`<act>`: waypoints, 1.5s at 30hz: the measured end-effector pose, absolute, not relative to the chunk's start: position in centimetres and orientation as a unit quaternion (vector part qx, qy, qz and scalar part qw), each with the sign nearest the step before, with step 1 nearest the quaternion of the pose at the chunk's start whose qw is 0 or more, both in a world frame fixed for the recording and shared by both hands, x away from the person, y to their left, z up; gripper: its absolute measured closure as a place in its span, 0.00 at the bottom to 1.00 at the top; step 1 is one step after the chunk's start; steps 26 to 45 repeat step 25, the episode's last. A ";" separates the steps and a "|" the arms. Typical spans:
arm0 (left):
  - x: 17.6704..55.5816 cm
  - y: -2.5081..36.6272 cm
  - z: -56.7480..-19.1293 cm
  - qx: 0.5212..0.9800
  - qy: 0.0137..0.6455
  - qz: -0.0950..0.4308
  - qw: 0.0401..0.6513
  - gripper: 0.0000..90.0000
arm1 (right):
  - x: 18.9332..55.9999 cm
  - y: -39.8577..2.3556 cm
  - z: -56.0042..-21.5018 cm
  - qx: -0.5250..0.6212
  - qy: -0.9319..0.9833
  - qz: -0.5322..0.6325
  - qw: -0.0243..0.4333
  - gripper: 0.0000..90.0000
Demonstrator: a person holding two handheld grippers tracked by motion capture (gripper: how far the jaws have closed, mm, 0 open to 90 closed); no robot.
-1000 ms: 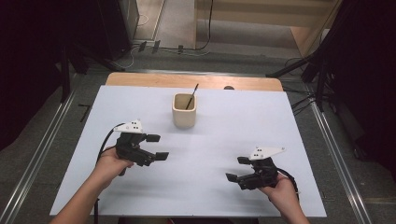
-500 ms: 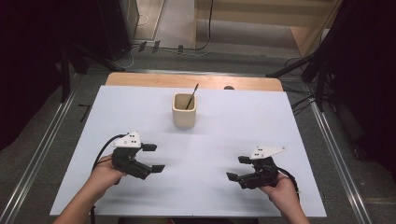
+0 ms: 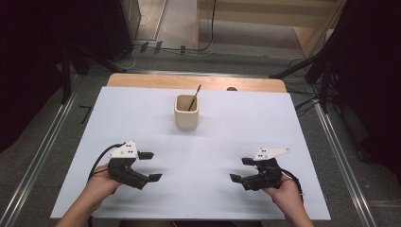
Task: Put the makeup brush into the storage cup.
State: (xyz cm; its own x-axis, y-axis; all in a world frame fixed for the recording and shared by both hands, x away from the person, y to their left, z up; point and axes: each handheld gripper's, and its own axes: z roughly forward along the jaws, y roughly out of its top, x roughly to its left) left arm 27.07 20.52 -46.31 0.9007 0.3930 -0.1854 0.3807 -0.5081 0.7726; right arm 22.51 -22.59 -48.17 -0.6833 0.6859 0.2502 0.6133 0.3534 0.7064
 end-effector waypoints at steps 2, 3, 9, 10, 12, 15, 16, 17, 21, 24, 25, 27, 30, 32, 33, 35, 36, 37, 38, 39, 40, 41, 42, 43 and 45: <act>27.1 20.6 -46.3 0.869 0.226 0.008 0.440 0.18 | 22.6 -22.6 -48.2 0.394 0.822 0.409 0.047 0.23; 27.1 20.5 -46.3 0.866 0.229 0.006 0.444 0.18 | 22.6 -22.6 -48.2 0.395 0.822 0.409 0.046 0.23; 27.1 20.5 -46.1 0.865 0.224 0.007 0.449 0.18 | 22.7 -22.5 -48.2 0.394 0.824 0.405 0.044 0.23; 27.1 20.5 -46.2 0.865 0.223 0.006 0.449 0.18 | 22.7 -22.6 -48.2 0.393 0.824 0.405 0.045 0.23; 27.1 20.5 -46.2 0.867 0.222 0.007 0.446 0.18 | 22.7 -22.6 -48.2 0.395 0.824 0.405 0.045 0.23; 27.1 20.6 -46.3 0.866 0.224 0.005 0.446 0.18 | 22.7 -22.6 -48.2 0.395 0.823 0.405 0.045 0.23; 27.1 20.5 -46.3 0.867 0.223 0.005 0.445 0.18 | 22.7 -22.6 -48.2 0.395 0.823 0.405 0.045 0.23; 27.2 20.5 -46.3 0.868 0.223 0.006 0.444 0.18 | 22.7 -22.6 -48.2 0.394 0.824 0.405 0.045 0.23; 27.3 20.6 -46.5 0.867 0.228 0.001 0.443 0.18 | 22.7 -22.6 -48.2 0.396 0.824 0.404 0.044 0.23; 27.3 20.6 -46.6 0.869 0.231 0.001 0.438 0.18 | 22.7 -22.6 -48.2 0.396 0.824 0.404 0.043 0.23; 27.3 20.6 -46.7 0.869 0.231 -0.001 0.438 0.18 | 22.7 -22.6 -48.2 0.396 0.824 0.403 0.044 0.23; 27.3 20.6 -46.7 0.869 0.231 -0.001 0.438 0.18 | 22.7 -22.6 -48.2 0.396 0.824 0.403 0.044 0.23; 27.3 20.6 -46.7 0.869 0.231 -0.001 0.438 0.18 | 22.7 -22.6 -48.2 0.396 0.824 0.403 0.044 0.23; 27.3 20.6 -46.7 0.869 0.231 -0.001 0.438 0.18 | 22.7 -22.6 -48.2 0.396 0.824 0.403 0.044 0.23; 27.3 20.6 -46.7 0.869 0.231 -0.001 0.438 0.18 | 22.7 -22.6 -48.2 0.396 0.824 0.403 0.044 0.23; 27.3 20.6 -46.7 0.869 0.231 -0.001 0.438 0.18 | 22.7 -22.6 -48.2 0.396 0.824 0.403 0.044 0.23; 27.3 20.6 -46.7 0.869 0.231 -0.001 0.438 0.18 | 22.7 -22.6 -48.2 0.396 0.824 0.403 0.044 0.23; 27.3 20.6 -46.7 0.869 0.231 -0.001 0.438 0.18 | 22.7 -22.6 -48.2 0.396 0.824 0.403 0.044 0.23; 27.3 20.6 -46.7 0.869 0.231 -0.001 0.438 0.18 | 22.7 -22.6 -48.2 0.396 0.824 0.403 0.044 0.23; 27.3 20.6 -46.7 0.869 0.231 -0.001 0.438 0.18 | 22.7 -22.6 -48.2 0.396 0.824 0.403 0.044 0.23; 27.3 20.6 -46.7 0.869 0.231 -0.001 0.438 0.18 | 22.7 -22.6 -48.2 0.396 0.824 0.403 0.044 0.23; 27.3 20.6 -46.7 0.869 0.231 -0.001 0.438 0.18 | 22.7 -22.6 -48.2 0.396 0.824 0.403 0.044 0.23; 27.3 20.6 -46.7 0.869 0.231 -0.001 0.438 0.18 | 22.7 -22.6 -48.2 0.396 0.824 0.403 0.044 0.23; 27.3 20.6 -46.7 0.869 0.231 -0.001 0.438 0.18 | 22.7 -22.6 -48.2 0.396 0.824 0.403 0.044 0.23; 27.3 20.6 -46.7 0.869 0.231 -0.001 0.438 0.18 | 22.7 -22.6 -48.2 0.396 0.824 0.403 0.044 0.23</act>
